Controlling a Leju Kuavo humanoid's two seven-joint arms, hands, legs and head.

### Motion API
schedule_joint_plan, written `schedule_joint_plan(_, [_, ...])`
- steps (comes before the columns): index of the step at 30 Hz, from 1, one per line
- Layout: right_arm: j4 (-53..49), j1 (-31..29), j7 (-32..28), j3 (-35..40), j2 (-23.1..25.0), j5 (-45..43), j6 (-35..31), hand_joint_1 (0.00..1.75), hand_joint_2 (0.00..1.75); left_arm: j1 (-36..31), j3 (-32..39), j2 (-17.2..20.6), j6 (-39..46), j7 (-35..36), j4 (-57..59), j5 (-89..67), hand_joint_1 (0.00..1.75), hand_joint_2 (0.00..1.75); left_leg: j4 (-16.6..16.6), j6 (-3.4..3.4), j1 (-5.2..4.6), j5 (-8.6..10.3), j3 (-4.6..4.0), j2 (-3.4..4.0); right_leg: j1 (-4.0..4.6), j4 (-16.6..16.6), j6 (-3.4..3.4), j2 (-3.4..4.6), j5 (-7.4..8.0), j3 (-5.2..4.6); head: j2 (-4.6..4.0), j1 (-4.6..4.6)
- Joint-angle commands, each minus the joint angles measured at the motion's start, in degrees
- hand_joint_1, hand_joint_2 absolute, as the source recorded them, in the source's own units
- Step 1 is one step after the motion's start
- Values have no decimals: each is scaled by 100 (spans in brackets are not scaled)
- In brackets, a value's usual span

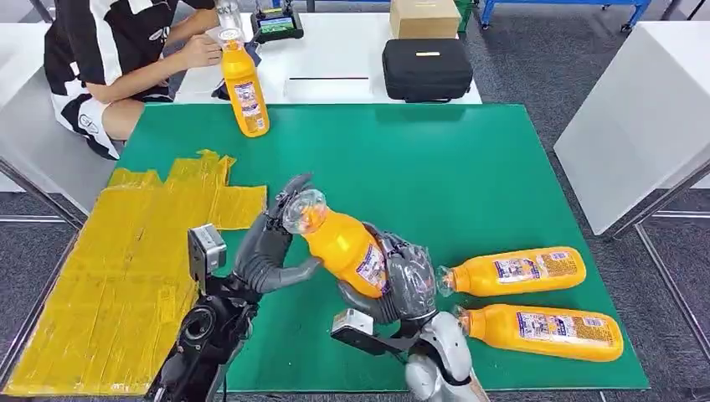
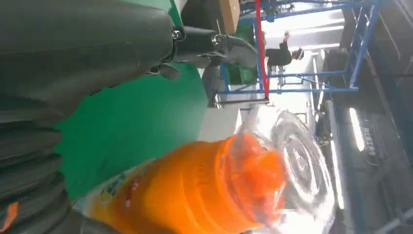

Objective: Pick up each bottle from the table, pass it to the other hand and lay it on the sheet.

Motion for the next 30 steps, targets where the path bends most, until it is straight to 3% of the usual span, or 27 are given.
schedule_joint_plan(1, [677,-526,-190,-447,362,679,0,175,175,-339,-329,114,-7,50,574,32,0,175,-3,-19,5,-5,19,-1,5,-4,0,-11,-6,20,0,0])
schedule_joint_plan(7, [1434,-989,52,-326,522,1140,0,175,175,-368,-340,162,32,55,555,106,0,175,-4,-24,7,-11,32,15,5,-3,1,4,-8,30,0,0])
schedule_joint_plan(22, [1996,-1189,215,-1,512,1086,0,175,175,-213,-165,200,157,2,401,260,0,175,-6,-15,3,-3,16,8,1,-2,1,2,-3,15,0,0])
schedule_joint_plan(23, [2009,-1187,238,28,507,1083,0,175,175,-185,-98,157,203,-36,360,338,44,175,-6,-24,8,-9,30,12,5,-3,0,1,-8,29,0,0])
schedule_joint_plan(24, [2048,-1169,245,67,495,1059,0,175,175,-165,-39,126,230,-58,332,421,175,175,-4,-14,4,-2,12,4,3,-2,0,-1,-3,13,0,2])
schedule_joint_plan(30, [2054,-1114,435,227,408,997,0,175,175,-189,14,91,308,-13,459,637,175,175,-5,-22,7,-7,26,2,5,-4,2,-7,-8,28,0,0])
